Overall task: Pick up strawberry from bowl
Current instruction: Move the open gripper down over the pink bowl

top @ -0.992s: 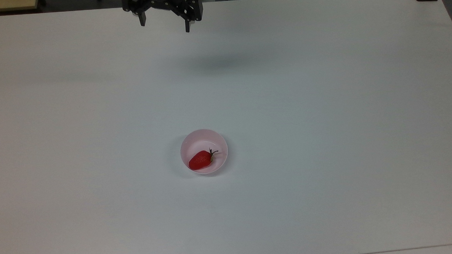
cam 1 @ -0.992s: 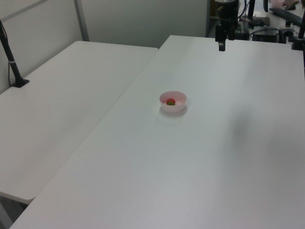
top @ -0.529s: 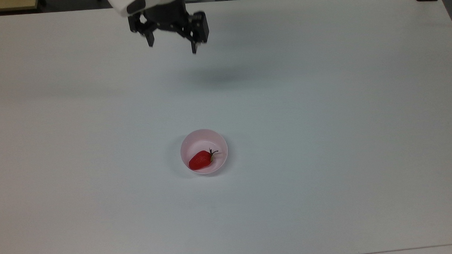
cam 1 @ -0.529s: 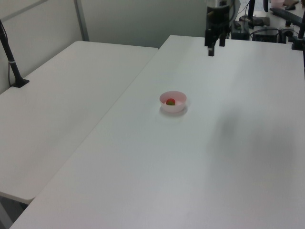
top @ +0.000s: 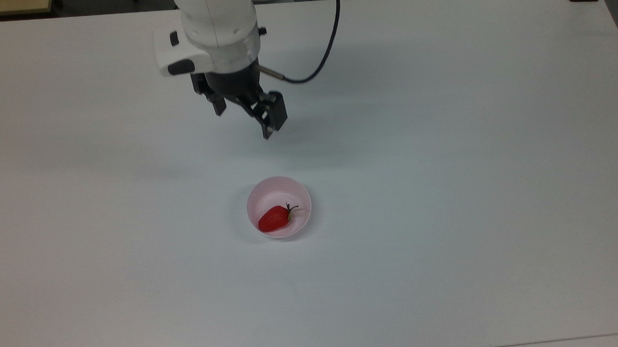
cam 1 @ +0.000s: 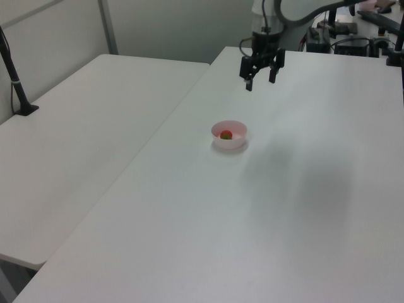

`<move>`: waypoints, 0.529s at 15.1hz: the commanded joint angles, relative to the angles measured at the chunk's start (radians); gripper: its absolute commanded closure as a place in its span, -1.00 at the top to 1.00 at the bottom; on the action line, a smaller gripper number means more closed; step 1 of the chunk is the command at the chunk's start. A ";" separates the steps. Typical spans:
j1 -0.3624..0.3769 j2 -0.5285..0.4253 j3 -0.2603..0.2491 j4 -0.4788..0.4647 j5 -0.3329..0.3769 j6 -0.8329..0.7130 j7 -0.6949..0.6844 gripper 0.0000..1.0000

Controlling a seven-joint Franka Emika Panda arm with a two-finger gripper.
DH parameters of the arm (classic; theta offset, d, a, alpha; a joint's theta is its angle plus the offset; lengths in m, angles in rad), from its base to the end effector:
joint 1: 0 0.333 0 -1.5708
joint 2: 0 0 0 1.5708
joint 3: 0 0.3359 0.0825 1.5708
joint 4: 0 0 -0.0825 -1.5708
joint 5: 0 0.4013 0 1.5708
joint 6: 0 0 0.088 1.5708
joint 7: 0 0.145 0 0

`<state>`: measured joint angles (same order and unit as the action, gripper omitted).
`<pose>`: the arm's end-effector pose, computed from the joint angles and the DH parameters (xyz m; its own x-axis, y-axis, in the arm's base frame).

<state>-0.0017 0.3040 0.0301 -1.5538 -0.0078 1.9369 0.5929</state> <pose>0.6865 0.0166 0.4568 0.8427 -0.5345 0.0648 -0.5325 -0.8452 -0.0455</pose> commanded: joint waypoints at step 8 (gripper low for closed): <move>0.091 0.191 0.001 0.040 -0.063 0.261 0.393 0.40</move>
<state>0.0786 0.4561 0.0358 -1.5326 -0.0234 2.1403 0.8756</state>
